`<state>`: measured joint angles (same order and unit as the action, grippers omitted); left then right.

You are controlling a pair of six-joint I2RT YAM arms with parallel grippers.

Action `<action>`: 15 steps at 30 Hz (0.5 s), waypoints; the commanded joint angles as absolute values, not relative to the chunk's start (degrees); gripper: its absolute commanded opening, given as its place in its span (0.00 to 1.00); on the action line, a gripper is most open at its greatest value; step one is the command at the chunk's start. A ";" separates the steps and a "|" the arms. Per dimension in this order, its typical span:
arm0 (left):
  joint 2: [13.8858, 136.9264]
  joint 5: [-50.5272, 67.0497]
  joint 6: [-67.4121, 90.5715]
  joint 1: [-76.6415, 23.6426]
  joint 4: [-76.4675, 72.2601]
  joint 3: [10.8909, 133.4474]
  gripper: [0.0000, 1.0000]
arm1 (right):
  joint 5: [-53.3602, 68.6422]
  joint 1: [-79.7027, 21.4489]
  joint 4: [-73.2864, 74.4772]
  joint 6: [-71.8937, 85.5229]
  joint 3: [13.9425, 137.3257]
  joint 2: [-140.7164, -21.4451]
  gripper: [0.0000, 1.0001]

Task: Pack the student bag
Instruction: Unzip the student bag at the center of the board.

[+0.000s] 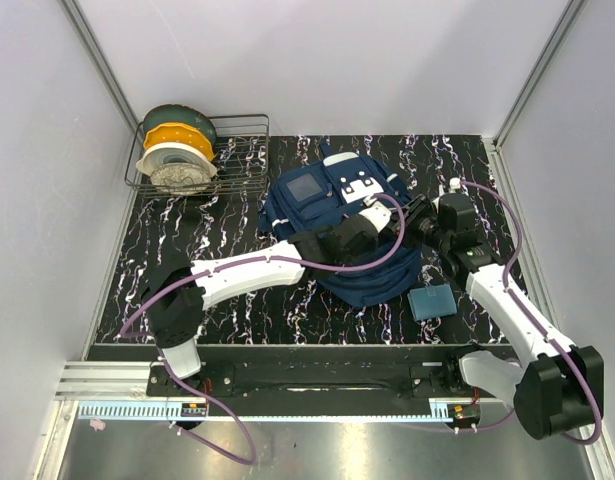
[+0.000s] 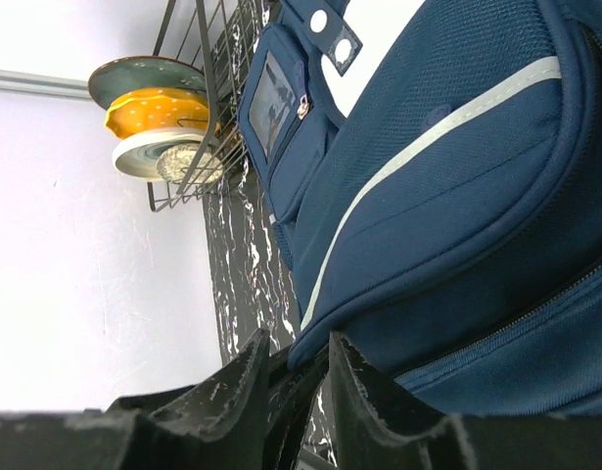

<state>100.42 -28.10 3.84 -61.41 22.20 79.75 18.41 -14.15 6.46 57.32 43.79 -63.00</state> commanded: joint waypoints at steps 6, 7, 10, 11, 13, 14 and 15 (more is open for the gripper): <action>96.77 -29.27 5.89 -58.71 21.53 79.63 0.00 | 14.42 -13.71 9.83 54.32 41.49 -55.47 0.61; 96.51 -29.09 6.15 -58.62 21.45 79.63 0.00 | 14.15 -13.80 10.45 53.71 41.40 -55.02 0.63; 96.07 -28.22 6.76 -58.10 21.44 79.19 0.00 | 13.10 -13.80 13.26 52.74 41.31 -53.27 0.66; 96.06 -27.86 6.94 -57.83 21.36 79.10 0.00 | 12.40 -13.80 13.88 52.65 41.31 -52.65 0.66; 95.89 -26.99 7.03 -57.66 21.27 78.84 0.00 | 11.95 -13.71 14.85 51.86 40.52 -50.63 0.67; 95.98 -26.72 7.03 -57.66 20.92 78.84 0.00 | 11.61 -13.80 15.03 51.94 40.17 -49.67 0.68; 95.89 -26.54 6.94 -57.74 20.92 78.84 0.00 | 11.34 -13.80 15.46 52.12 39.73 -47.57 0.70</action>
<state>98.85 -26.17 5.91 -59.11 22.96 79.22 14.00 -14.04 13.30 53.80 40.99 -52.49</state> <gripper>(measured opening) 0.132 0.670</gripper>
